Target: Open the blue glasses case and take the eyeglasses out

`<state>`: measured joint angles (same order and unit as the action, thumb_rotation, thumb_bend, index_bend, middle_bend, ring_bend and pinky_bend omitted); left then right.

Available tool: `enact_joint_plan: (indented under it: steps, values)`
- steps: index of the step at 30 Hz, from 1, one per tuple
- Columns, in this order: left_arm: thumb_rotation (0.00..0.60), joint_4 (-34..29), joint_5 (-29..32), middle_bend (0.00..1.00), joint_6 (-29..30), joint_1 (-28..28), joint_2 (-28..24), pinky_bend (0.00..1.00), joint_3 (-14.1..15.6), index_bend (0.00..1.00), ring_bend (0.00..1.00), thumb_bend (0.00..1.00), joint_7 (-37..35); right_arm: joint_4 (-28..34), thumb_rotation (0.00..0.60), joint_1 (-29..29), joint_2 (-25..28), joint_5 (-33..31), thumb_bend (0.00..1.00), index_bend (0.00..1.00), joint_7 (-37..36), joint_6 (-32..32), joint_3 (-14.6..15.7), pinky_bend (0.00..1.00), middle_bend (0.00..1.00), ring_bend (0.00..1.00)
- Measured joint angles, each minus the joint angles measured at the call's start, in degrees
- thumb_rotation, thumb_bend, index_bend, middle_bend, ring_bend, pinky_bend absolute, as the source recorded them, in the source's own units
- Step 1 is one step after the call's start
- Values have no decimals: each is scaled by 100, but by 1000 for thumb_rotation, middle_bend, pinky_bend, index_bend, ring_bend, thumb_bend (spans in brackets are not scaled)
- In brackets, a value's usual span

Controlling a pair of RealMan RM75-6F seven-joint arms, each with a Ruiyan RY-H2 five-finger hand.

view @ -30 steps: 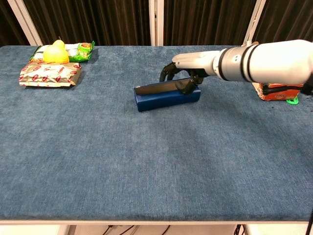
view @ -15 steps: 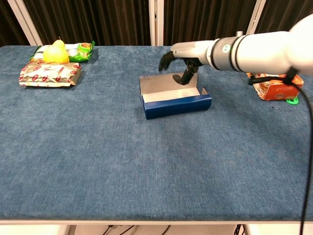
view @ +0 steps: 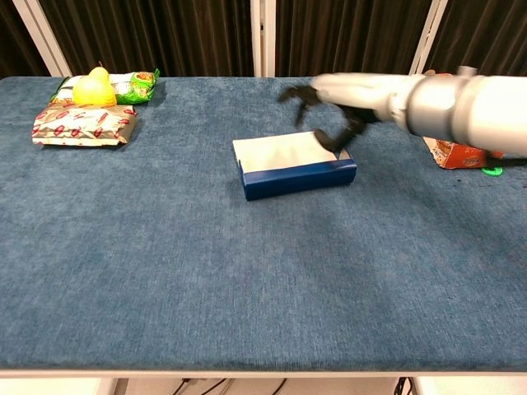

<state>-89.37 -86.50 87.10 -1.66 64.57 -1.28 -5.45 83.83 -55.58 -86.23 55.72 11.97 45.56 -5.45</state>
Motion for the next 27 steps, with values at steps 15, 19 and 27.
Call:
enact_joint_plan:
  steps: [15,19,27]
  values:
    - [600,-12,17,536,0,0,7,335,-7,508,416,166,47,424,600,531,347,998,647,35,-590,-126,395,0,249,0]
    - [600,-16,18,536,-4,-2,6,335,-6,508,415,165,67,718,600,688,484,1492,646,38,-791,-40,532,0,250,0]
    - [600,-31,28,536,13,12,11,335,-6,508,415,166,98,1160,600,735,356,2500,646,38,-967,-56,722,0,230,0]
